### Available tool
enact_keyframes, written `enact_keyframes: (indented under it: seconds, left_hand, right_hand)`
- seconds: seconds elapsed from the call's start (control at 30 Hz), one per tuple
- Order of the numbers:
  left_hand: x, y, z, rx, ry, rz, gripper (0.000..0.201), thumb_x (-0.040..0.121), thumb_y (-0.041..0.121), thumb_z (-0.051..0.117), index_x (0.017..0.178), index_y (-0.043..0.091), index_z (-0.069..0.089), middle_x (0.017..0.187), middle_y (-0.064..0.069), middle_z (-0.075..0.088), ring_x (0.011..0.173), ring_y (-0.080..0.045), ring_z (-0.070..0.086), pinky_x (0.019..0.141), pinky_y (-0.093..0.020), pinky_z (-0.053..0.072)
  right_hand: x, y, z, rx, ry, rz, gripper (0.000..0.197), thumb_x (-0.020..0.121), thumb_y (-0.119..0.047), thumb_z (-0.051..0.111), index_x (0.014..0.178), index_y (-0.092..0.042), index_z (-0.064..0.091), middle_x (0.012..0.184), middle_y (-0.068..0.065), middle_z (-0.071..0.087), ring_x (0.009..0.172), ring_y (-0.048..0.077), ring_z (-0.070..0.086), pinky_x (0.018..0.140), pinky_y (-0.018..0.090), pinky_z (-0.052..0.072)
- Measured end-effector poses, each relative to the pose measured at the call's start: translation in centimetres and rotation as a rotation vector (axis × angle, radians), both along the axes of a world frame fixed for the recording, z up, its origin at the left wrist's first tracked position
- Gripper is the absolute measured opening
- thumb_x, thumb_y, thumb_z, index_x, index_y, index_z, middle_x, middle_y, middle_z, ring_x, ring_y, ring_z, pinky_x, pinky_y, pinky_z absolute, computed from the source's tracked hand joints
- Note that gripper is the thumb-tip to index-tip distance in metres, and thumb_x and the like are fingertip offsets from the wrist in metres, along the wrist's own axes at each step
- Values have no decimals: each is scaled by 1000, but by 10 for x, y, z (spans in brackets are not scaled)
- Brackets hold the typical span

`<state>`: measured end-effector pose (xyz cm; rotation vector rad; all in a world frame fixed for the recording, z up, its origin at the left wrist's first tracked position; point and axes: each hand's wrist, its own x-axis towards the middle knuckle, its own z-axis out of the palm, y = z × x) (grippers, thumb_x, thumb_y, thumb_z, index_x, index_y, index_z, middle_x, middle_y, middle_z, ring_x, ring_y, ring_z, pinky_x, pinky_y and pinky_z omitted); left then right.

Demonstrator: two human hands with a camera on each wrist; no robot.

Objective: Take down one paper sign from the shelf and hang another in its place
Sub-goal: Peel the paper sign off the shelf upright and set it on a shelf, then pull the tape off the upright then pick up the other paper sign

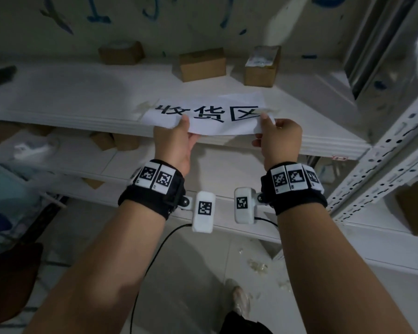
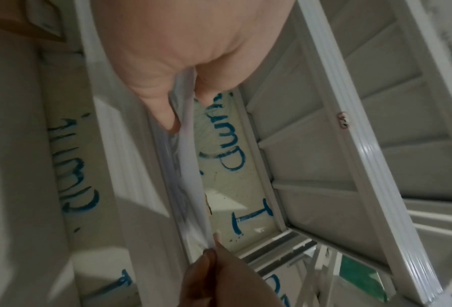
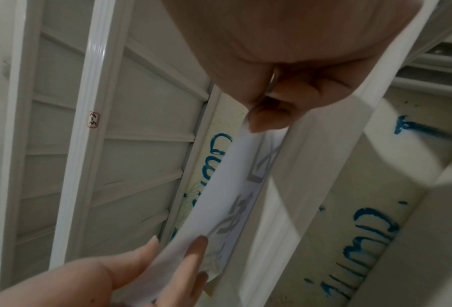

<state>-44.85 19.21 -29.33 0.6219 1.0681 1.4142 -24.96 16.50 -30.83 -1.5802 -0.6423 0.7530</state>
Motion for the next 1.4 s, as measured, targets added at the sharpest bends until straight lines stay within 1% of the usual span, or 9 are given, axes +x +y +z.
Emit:
enact_keyframes:
  seconds: [0.3,0.4,0.5,0.7,0.8,0.87,1.0,1.13,1.4]
  left_hand:
    - [-4,12,16,48,77,-85,42,109,-1,53,149,14,53,136,-7,70,115,-21,74,87,-38,67]
    - [-8,13,19,-12,223,-166,41,105,13,67,143,6,52,120,-8,67,84,-10,73,72,-31,69]
    - [-15,12,18,-89,339,-263,49,99,25,76,136,2,53,105,-8,58,86,-17,68,78,-35,69]
    - [-12,-9,15,-128,403,-338,22,109,31,61,118,11,66,112,-7,76,101,-24,78,93,-43,64]
    - [-2,-18,17,-119,457,-310,32,113,34,51,116,9,70,109,-5,80,99,-22,79,90,-40,63]
    - [5,-22,19,-137,500,-330,32,113,33,51,107,10,71,98,-5,80,89,-23,78,82,-36,62]
    - [35,-31,38,-81,567,-281,31,112,29,54,87,15,67,75,-3,66,48,-9,65,52,-23,50]
    - [85,-50,93,134,618,-243,25,110,22,57,92,15,72,85,-7,70,62,-13,64,60,-27,47]
    - [233,-107,238,709,635,-248,18,108,23,61,95,24,73,78,6,74,63,-7,64,58,-21,49]
  right_hand:
    - [-13,0,14,-72,20,-31,46,105,-40,63,135,-5,64,94,5,77,56,12,74,74,37,63]
    - [-17,-4,24,-79,35,-2,61,96,-26,69,151,-11,47,117,12,74,79,22,75,73,37,60]
    - [-21,-5,27,-61,-36,37,87,75,-27,79,154,-15,45,131,17,71,111,36,75,96,54,66]
    - [-26,-5,22,21,-64,105,91,80,-36,94,154,-10,49,143,18,66,84,18,75,96,45,67]
    - [-21,-13,23,25,-110,92,105,79,-48,94,161,-12,40,157,13,56,136,28,63,118,49,52]
    - [-11,-20,28,-11,-214,107,90,88,-47,87,158,-11,45,157,13,56,146,30,54,121,44,47]
    - [21,-38,44,-111,-376,197,67,100,-56,68,145,-8,58,149,20,57,133,40,61,112,45,50]
    - [56,-57,71,-156,-460,326,61,102,-56,64,144,-13,57,148,16,60,135,37,60,112,43,49]
    - [162,-111,207,469,-558,149,17,100,-26,71,112,-16,78,102,2,80,95,21,75,87,43,64]
